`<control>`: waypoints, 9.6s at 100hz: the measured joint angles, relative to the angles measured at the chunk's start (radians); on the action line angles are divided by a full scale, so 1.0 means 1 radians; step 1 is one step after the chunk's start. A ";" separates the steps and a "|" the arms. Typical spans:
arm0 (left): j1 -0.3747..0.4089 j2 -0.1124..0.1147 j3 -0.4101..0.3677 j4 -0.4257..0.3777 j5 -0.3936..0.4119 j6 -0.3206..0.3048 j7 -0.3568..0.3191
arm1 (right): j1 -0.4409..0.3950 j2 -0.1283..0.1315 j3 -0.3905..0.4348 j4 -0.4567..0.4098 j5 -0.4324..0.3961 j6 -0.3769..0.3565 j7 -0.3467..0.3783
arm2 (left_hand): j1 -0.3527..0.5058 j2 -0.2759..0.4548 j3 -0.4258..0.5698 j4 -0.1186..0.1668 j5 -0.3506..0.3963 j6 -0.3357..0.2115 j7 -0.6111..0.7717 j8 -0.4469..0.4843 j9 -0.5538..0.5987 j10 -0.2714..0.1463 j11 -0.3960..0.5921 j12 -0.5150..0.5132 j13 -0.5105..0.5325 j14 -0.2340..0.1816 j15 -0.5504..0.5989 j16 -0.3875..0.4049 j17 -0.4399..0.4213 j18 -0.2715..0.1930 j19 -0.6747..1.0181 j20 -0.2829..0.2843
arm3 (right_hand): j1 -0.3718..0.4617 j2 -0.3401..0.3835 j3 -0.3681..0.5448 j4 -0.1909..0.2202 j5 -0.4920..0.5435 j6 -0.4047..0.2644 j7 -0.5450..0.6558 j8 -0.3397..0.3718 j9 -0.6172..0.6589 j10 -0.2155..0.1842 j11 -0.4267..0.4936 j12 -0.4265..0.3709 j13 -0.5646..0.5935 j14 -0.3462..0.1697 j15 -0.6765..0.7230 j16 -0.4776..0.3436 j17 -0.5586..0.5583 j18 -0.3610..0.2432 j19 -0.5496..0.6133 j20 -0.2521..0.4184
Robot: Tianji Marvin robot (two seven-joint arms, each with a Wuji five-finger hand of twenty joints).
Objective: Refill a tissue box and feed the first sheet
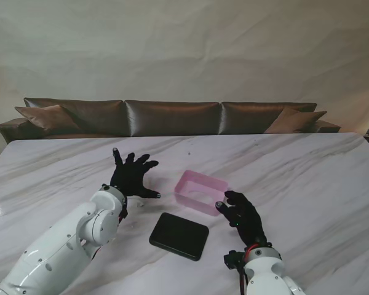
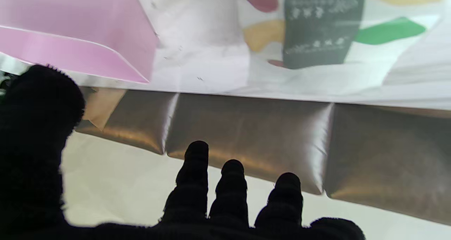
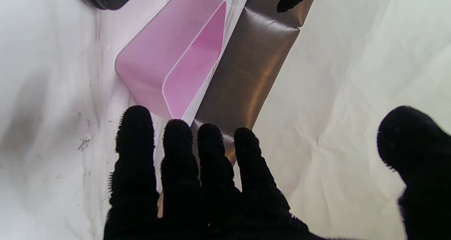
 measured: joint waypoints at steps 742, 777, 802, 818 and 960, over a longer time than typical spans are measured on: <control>-0.054 -0.076 0.171 0.052 -0.127 -0.176 0.231 | 0.495 -0.138 -0.203 0.408 -0.035 0.203 -0.277 | 0.176 0.229 -0.063 0.263 0.105 -0.012 0.425 0.276 0.306 -0.036 0.645 0.548 0.690 -0.116 0.980 0.839 0.774 -0.320 0.023 0.367 | 0.466 -0.387 0.305 -0.372 0.596 -0.268 0.405 0.130 0.752 -0.182 0.349 0.542 0.694 -0.111 0.745 0.422 0.513 -0.114 0.591 0.087; -0.051 -0.078 0.172 0.045 -0.114 -0.090 0.230 | 0.475 -0.156 -0.188 0.389 0.003 0.197 -0.334 | 0.154 0.242 -0.155 0.208 0.110 -0.012 0.444 0.267 0.309 -0.045 0.670 0.545 0.807 -0.158 1.058 0.847 0.895 -0.345 0.023 0.320 | 0.467 -0.390 0.305 -0.372 0.597 -0.258 0.416 0.130 0.762 -0.177 0.350 0.542 0.704 -0.105 0.747 0.414 0.523 -0.105 0.595 0.085; -0.035 -0.079 0.145 0.030 -0.196 -0.091 0.197 | 0.445 -0.164 -0.184 0.354 0.010 0.173 -0.382 | 0.138 0.304 -0.276 0.192 0.182 0.003 0.446 0.266 0.383 -0.038 0.686 0.545 0.857 -0.163 1.070 0.847 0.943 -0.346 0.023 0.312 | 0.468 -0.390 0.305 -0.372 0.598 -0.257 0.417 0.130 0.762 -0.176 0.350 0.542 0.704 -0.104 0.747 0.414 0.523 -0.105 0.596 0.075; -0.035 -0.089 0.145 0.039 -0.231 -0.115 0.204 | 0.441 -0.181 -0.185 0.354 0.064 0.148 -0.452 | 0.128 0.337 -0.300 0.192 0.236 0.012 0.448 0.265 0.431 -0.027 0.692 0.547 0.875 -0.163 1.073 0.847 0.959 -0.346 0.023 0.311 | 0.472 -0.390 0.305 -0.372 0.608 -0.245 0.417 0.130 0.762 -0.176 0.361 0.546 0.704 -0.104 0.750 0.414 0.524 -0.104 0.598 0.074; -0.042 -0.099 0.131 0.071 -0.431 -0.158 0.093 | 0.422 -0.206 -0.204 0.344 0.101 0.074 -0.505 | 0.078 0.466 -0.550 0.311 0.334 0.073 0.417 0.223 0.512 0.041 0.694 0.560 0.905 -0.165 1.085 0.835 0.986 -0.346 0.024 0.288 | 0.478 -0.396 0.307 -0.370 0.610 -0.233 0.431 0.130 0.762 -0.172 0.364 0.544 0.704 -0.100 0.759 0.413 0.524 -0.101 0.607 0.062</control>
